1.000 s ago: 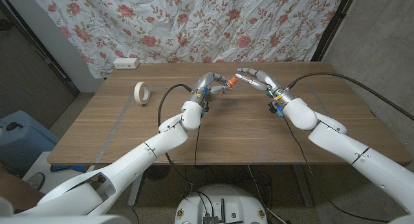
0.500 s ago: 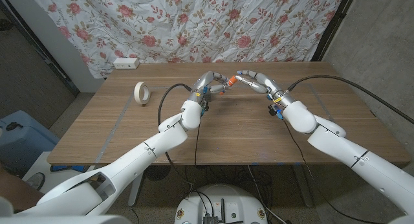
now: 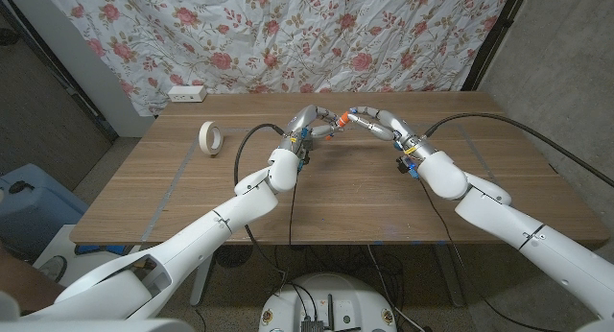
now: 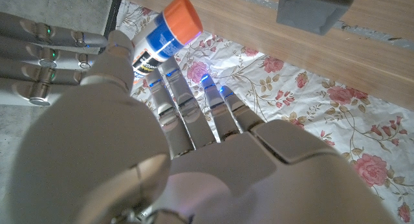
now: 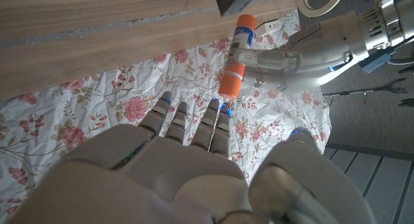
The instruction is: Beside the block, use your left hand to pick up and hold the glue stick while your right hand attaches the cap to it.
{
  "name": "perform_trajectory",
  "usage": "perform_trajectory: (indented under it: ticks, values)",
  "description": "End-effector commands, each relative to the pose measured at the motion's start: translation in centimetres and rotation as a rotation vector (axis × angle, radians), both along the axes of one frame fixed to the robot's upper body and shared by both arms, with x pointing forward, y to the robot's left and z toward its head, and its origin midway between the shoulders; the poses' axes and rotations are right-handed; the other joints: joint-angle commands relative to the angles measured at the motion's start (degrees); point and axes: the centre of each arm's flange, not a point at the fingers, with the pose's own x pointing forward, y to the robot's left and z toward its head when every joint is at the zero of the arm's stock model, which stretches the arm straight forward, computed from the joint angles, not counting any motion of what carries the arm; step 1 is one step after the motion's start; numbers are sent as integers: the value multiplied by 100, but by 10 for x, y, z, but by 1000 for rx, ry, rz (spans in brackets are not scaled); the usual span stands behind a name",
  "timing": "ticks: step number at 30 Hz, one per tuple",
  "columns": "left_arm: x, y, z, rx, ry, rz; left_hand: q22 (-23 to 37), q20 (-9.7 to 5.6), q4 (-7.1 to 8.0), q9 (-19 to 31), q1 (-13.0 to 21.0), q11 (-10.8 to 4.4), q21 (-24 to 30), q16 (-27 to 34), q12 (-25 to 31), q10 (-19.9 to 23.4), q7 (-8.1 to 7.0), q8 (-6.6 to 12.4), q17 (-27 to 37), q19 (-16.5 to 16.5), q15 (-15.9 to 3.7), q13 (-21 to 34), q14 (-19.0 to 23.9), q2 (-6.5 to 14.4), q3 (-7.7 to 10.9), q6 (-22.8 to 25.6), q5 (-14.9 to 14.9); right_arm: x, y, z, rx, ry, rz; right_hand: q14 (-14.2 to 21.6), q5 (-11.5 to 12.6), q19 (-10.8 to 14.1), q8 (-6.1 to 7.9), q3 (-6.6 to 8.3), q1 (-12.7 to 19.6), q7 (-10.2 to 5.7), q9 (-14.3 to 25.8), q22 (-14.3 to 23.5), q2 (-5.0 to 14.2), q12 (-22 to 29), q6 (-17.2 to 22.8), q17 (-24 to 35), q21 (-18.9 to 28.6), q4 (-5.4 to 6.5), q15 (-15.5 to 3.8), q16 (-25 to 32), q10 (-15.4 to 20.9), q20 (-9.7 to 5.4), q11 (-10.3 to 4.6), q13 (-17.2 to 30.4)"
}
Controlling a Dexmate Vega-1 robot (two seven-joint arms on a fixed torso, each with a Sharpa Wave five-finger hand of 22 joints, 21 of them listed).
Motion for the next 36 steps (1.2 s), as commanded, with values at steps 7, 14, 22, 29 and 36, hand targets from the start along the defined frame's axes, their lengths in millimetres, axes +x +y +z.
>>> perform_trajectory:
  ticks: [7,14,22,29,36]
  values:
    - [2,0,1,-1,1,0,18,-4,23,111,-217,-384,9,-20,22,419,256,42,9,6,-672,30,26,555,98,573,27,3,4,-1,-18,9,5,47,-32,95,43,-31,-34,-3,8,19,61,16,77,-8,36,12,-17,26,76,-47,-7,21]
    - [3,2,1,-1,0,0,18,-6,24,111,-216,-383,10,-18,23,421,254,45,10,7,-673,30,29,561,101,578,27,4,5,-1,-26,12,10,51,-38,95,38,-37,-56,-3,8,19,67,12,87,-12,33,14,-21,26,86,-46,-4,21]
    - [3,2,1,1,-1,2,17,-8,27,111,-222,-382,11,-17,26,430,266,48,10,11,-673,31,37,567,108,586,27,4,6,-1,-36,18,10,50,-47,86,50,-46,-89,-28,9,19,78,18,161,-19,25,16,-46,23,136,-41,-17,21]
    - [3,2,2,4,-5,1,17,-7,24,111,-217,-383,12,-17,30,440,285,50,11,14,-685,31,41,576,118,592,28,4,7,-1,-47,18,9,64,-51,81,57,-51,-114,-34,9,19,89,21,206,-21,21,21,-61,28,165,-36,-26,22]
    - [3,1,3,4,-9,9,16,-10,16,112,-172,-373,21,4,73,564,334,77,22,44,-745,36,74,629,147,663,32,4,7,-1,-57,21,11,76,-54,88,59,-57,-133,-36,9,19,94,24,240,-25,22,20,-74,31,196,-36,-26,23]
